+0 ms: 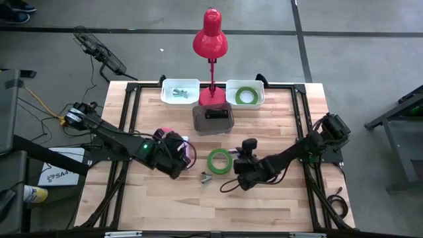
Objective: Pick and place Stapler, Stapler remover, tape
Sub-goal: Put the purple staple remover into the left white bin
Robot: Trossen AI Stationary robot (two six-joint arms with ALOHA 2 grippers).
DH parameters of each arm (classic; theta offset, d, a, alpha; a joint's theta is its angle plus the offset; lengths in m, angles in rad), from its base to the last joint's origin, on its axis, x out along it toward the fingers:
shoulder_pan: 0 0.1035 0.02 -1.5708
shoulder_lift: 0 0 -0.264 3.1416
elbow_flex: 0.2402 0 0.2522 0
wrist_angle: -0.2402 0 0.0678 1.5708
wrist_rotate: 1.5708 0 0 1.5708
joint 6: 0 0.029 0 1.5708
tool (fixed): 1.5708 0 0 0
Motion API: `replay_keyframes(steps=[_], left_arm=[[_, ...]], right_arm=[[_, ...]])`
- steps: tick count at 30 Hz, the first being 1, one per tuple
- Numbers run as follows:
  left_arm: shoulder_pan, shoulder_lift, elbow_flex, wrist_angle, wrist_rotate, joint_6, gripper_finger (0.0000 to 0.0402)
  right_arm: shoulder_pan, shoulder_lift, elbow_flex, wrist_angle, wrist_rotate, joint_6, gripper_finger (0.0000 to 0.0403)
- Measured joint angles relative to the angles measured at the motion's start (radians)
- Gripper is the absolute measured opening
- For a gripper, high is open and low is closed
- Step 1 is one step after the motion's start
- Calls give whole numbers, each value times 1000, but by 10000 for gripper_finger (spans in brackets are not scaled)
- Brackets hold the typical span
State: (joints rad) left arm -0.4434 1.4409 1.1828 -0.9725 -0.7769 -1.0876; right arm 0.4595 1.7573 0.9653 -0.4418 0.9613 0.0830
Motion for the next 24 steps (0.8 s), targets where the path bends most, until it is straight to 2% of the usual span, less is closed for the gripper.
replay_keyframes(steps=[4, 11, 13, 16, 20, 24], left_arm=[[63, 0, 0, 107, 8, 171, 170], [188, 0, 0, 177, 77, 483, 170], [220, 0, 0, 176, 84, 529, 170], [268, 0, 0, 183, 94, 561, 170], [332, 0, 0, 256, 177, 629, 170], [384, 0, 0, 317, 262, 712, 174]], right_arm=[[-26, -1, 0, 168, 76, -165, 80], [-102, -1, 0, 436, 96, -419, 80], [-127, -1, 0, 507, 105, -479, 80], [-162, -2, 1, 619, 58, -566, 80], [-207, -2, 2, 721, 7, -638, 80], [-243, -2, 2, 759, 21, -689, 80]])
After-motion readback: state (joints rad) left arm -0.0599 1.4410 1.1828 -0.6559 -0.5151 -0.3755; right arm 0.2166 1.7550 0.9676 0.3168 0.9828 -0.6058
